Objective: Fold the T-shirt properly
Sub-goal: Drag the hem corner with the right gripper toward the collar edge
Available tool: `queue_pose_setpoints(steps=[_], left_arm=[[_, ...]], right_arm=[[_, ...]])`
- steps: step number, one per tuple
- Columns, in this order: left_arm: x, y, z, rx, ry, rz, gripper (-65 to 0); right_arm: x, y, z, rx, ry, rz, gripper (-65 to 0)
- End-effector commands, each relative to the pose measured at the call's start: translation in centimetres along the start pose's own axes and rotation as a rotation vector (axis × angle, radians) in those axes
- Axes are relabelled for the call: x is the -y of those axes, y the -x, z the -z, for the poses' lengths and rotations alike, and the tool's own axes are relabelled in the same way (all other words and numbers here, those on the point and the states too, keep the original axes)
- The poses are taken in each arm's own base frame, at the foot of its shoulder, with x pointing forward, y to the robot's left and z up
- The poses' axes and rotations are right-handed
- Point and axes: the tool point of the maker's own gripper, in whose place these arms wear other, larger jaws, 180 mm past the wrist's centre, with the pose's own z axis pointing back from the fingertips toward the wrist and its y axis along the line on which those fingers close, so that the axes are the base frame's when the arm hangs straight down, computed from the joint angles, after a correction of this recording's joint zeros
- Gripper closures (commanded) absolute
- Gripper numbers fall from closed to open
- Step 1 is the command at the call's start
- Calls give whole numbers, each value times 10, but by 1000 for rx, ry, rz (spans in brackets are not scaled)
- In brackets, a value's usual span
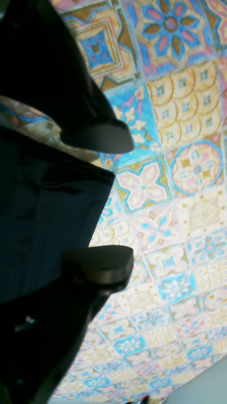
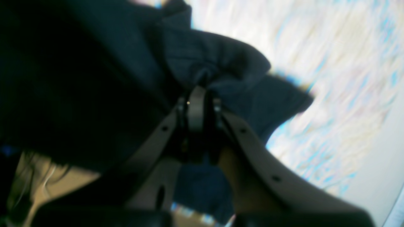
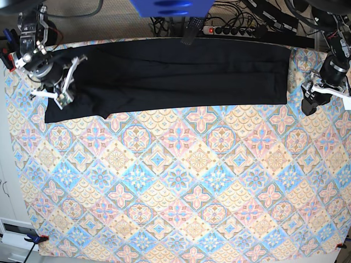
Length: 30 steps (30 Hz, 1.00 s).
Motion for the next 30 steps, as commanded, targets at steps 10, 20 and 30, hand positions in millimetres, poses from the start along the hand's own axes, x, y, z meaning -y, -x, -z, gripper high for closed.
queue_pose_setpoints(steps=[10,20,30], left_arm=[[4,-13,-2,36,12,22,-447],[-16,10,8,-78,-128,242,-447],[-63,59,15,-289,-217,391,-452]], right_arm=[[1,27,-10,-113,5,-3,-130],[62,29,-44,-105,206,63,-260],[30,7,-26,-17,115,44,-259]])
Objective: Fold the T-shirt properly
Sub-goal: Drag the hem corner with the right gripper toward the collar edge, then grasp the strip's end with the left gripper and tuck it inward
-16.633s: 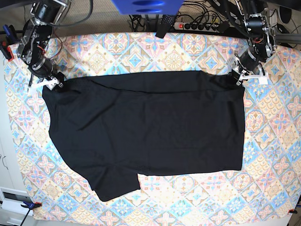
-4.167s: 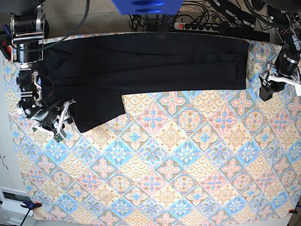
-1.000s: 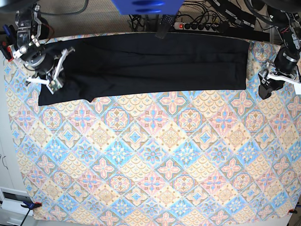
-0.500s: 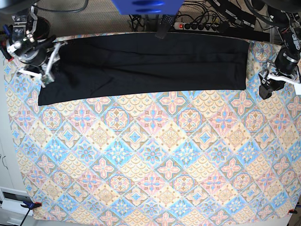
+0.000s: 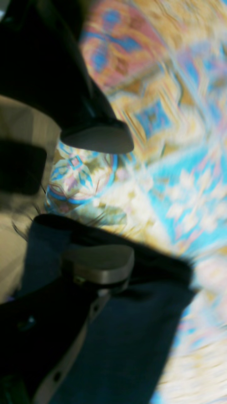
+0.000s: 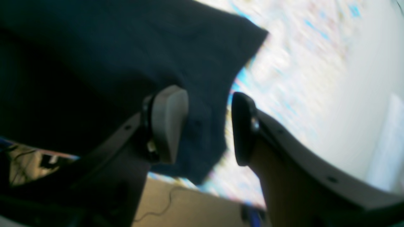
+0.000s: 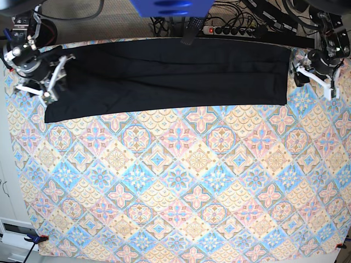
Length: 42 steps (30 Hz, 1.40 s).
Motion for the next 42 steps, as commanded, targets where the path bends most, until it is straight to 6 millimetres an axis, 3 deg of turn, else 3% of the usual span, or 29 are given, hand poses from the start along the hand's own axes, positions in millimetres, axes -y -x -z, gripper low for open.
queue_pose_setpoints(steps=[1,4,11,17,21,27,33,42], left_arm=[[-3,-9,1,6,1,62,-453],[-7,5,11,-72,8,116,-454],[6,11,15,-99,42,156,-452],[17,5,4,-65,61,191,-449],[24,-15,-9,5,105,140,-449],[30,-19,-10,19,150,97,-451],[50,-11,19,-34,203,69,-450],[62,-1,25,-55,226,60,-449]], right_arm=[[3,-14,-1,39,6,-18,-259],[-4,-26,4,64,-15,-32,-259],[-3,-32,6,74,-15,-37,-259],[-2,-33,7,76,-12,-36,-259],[-2,-32,7,75,-12,-35,-259],[-2,-32,7,75,-12,-35,-260],[-2,-32,7,75,-12,-35,-261],[-2,-32,7,75,-12,-35,-261]])
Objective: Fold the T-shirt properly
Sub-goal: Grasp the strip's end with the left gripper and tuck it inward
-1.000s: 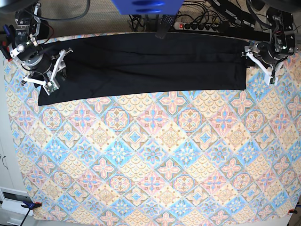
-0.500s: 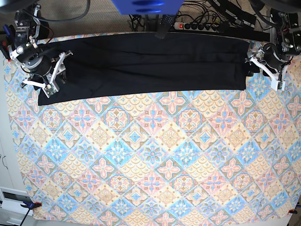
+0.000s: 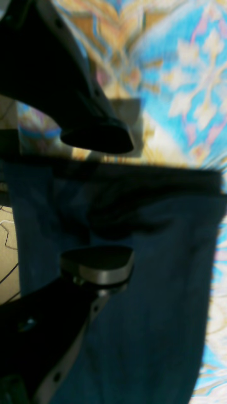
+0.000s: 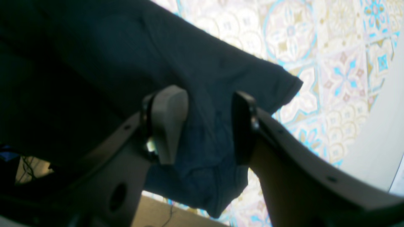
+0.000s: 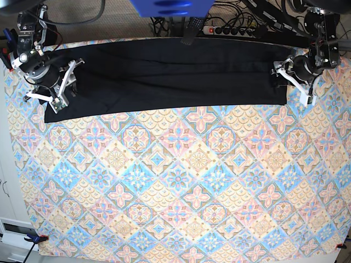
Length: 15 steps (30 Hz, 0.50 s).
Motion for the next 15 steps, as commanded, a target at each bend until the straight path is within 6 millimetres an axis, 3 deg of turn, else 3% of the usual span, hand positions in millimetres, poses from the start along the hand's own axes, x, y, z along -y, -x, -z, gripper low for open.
queue_pose_setpoints(steps=[1,15], left_arm=[[-3,-14,-5,37,-4,17,-449],[-21,10,3,-24,-33,-34,-448]], right_arm=[[7,-8,-4,26,18,-14,-261],[7,-8,-4,26,18,-14,-261]])
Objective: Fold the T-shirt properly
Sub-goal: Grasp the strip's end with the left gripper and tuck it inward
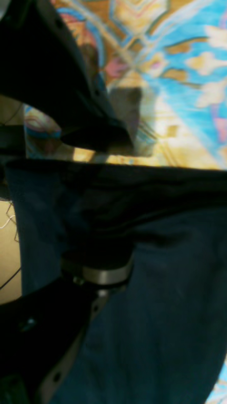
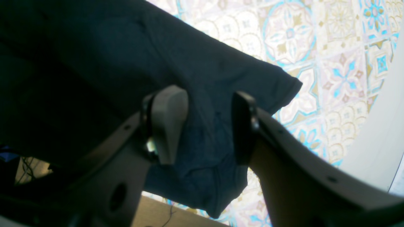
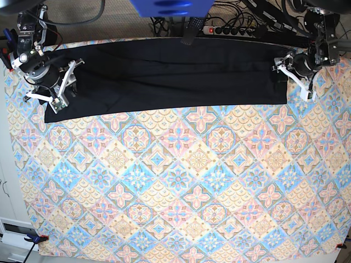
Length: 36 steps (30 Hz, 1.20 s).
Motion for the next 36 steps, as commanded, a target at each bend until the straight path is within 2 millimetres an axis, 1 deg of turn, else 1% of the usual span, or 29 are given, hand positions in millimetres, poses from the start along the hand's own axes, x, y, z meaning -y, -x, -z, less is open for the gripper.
queue_pose_setpoints(steps=[1,9,11,12,15,16,18,20,22,23,24,27,30,31,33,36], left_arm=[[-5,-11,-4,26,-10,11,-448],[-3,-8,-2,22,-4,0,-448],[2,1,5,2,10,-19,-448],[5,0,8,0,15,-20,-447],[17,8,17,-36,45,1,-445],[22,10,19,-42,56,3,-435],[26,11,20,-44,64,7,-383],[30,12,21,-42,73,-3,-293],[34,13,23,-38,82,-16,-187],[34,11,23,-32,83,-17,-147],[36,10,24,-20,89,-16,-122],[42,3,23,20,125,17,-97],[41,1,22,29,128,20,-19],[36,-3,20,40,117,10,0],[25,-10,15,73,93,-26,0],[-3,-24,2,132,34,-80,0]], right_arm=[[7,-9,-4,30,16,-13,-261],[7,-9,-4,30,16,-13,-260],[7,-9,-4,30,16,-13,-260],[7,-9,-4,30,16,-13,-260],[7,-9,-4,30,16,-13,-260],[7,-9,-4,30,16,-13,-260],[7,-8,-4,30,16,-14,-260],[7,-8,-4,30,16,-14,-260],[6,-8,-4,29,15,-13,-260],[6,-8,-4,29,15,-13,-260],[6,-7,-4,28,14,-13,-260],[6,-7,-4,28,14,-13,-259],[6,-7,-4,28,14,-13,-259],[6,-8,-4,29,14,-13,-259],[6,-8,-4,29,14,-13,-259],[6,-8,-5,31,15,-14,-259]])
